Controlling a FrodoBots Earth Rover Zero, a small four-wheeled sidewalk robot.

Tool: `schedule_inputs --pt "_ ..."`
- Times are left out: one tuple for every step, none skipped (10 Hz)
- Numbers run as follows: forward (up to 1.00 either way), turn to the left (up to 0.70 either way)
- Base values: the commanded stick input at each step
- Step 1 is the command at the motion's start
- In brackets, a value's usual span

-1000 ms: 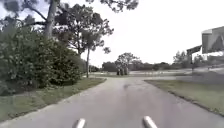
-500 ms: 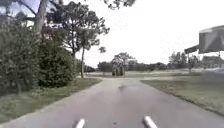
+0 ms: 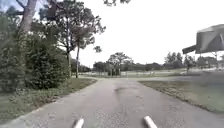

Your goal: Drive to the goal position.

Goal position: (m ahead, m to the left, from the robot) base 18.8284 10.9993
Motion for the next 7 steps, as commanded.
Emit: schedule_inputs --pt "0.69 0.03" --pt "0.69 0.03" --pt "0.69 0.03" --pt "0.69 0.03" --pt "0.69 0.03" --pt "0.69 0.03" --pt "0.69 0.03"
